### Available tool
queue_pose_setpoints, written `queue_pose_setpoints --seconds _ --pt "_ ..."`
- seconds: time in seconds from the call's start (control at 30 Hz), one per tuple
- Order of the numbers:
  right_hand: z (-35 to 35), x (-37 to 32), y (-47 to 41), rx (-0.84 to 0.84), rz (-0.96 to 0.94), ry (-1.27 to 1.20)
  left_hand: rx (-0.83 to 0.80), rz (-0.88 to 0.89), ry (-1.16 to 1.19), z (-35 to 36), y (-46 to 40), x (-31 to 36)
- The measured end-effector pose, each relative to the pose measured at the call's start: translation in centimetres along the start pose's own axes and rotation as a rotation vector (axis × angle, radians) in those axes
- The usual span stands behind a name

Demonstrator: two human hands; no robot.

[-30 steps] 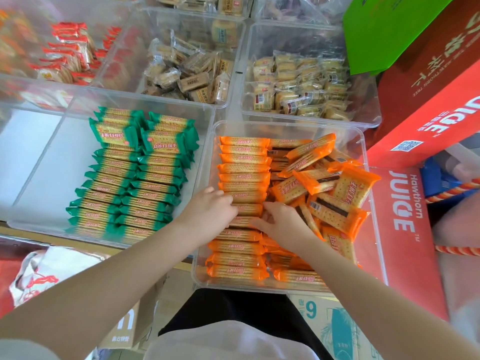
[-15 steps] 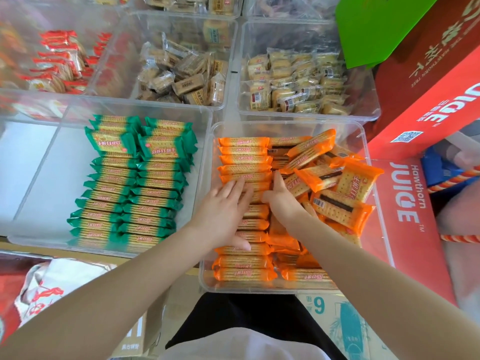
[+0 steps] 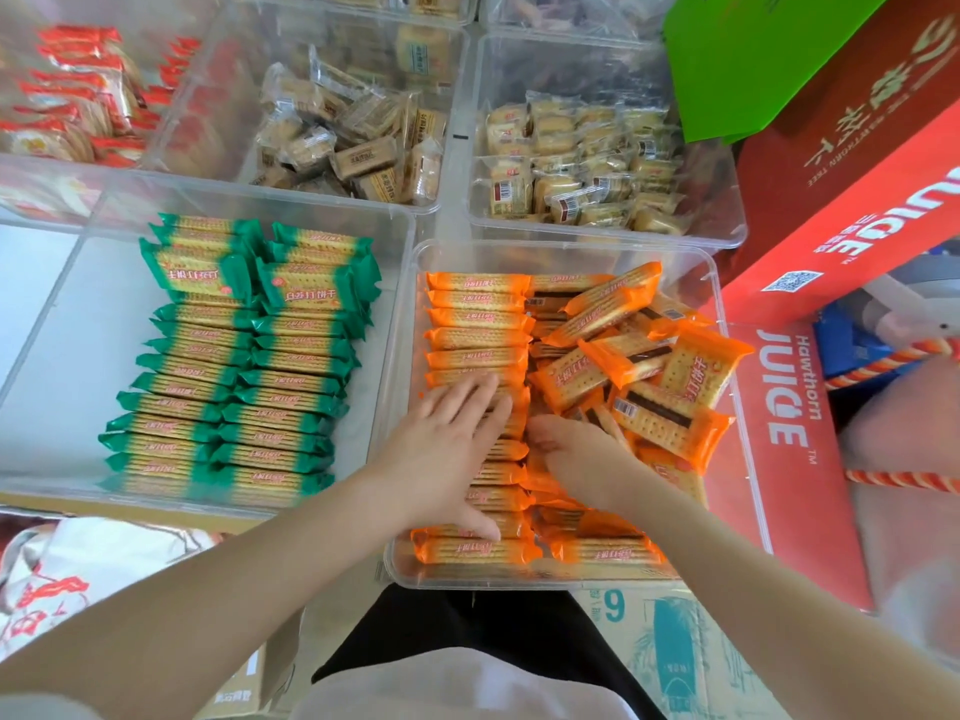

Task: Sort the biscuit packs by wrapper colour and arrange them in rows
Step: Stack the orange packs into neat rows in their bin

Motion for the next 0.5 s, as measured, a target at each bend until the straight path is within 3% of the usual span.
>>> queue_pose_setpoints --seconds 0.27,0.33,0.43,0.5 --pt "0.6 -0.4 1.4 -0.065 -0.179 0.265 -0.037 0.035 -0.039 0.3 0.3 0.0" --pt "-1.3 -0.7 2.0 0.148 -0.320 0.335 -0.053 0.058 -0.040 0.3 0.5 -0.2" --pt "-6.0 -1.2 3.6 0.665 -0.528 0.479 -0.029 0.036 0.064 -0.4 0.0 -0.8" --pt "-8.7 -0.4 3.4 0.778 -0.435 0.574 0.056 -0.011 0.196 -1.6 -0.8 -1.1"
Point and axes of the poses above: each hand's wrist, its own y-axis away from the middle knuckle, its own z-axis out of the palm, x = y × z, the point moved 5 cm from there along -y, towards the middle knuckle, and after that the axes turned 9 degrees about -y, right-handed, at the moved point
